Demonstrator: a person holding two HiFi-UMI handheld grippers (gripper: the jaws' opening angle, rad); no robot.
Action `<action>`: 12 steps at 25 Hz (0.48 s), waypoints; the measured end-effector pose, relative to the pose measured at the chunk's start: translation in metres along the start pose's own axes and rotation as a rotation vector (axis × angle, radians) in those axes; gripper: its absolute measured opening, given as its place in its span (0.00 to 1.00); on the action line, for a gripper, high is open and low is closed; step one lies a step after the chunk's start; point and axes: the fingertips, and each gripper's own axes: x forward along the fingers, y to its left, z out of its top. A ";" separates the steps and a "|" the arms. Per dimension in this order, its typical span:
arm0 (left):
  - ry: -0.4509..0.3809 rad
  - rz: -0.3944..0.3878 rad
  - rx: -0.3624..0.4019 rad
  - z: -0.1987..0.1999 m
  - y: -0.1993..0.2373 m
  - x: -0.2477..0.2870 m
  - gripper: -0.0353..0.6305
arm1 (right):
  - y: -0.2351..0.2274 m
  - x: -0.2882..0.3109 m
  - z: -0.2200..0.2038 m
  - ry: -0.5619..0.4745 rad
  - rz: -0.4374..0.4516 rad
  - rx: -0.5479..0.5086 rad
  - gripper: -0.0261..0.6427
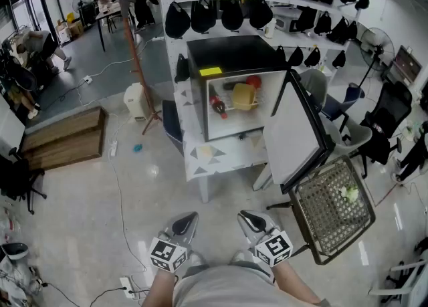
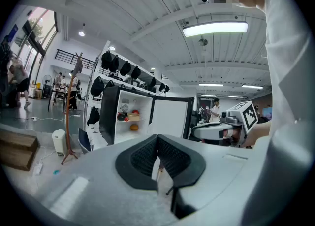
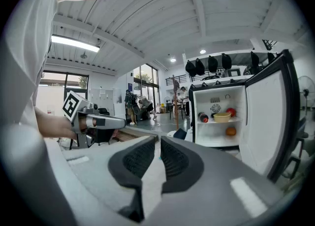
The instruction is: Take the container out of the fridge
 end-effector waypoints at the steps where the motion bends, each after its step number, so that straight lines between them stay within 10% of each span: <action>1: -0.012 -0.002 -0.011 0.002 0.005 -0.007 0.06 | 0.006 0.004 0.001 0.000 -0.006 -0.003 0.10; 12: -0.022 -0.042 -0.061 -0.011 0.074 -0.068 0.07 | 0.067 0.062 0.004 0.023 -0.045 0.003 0.10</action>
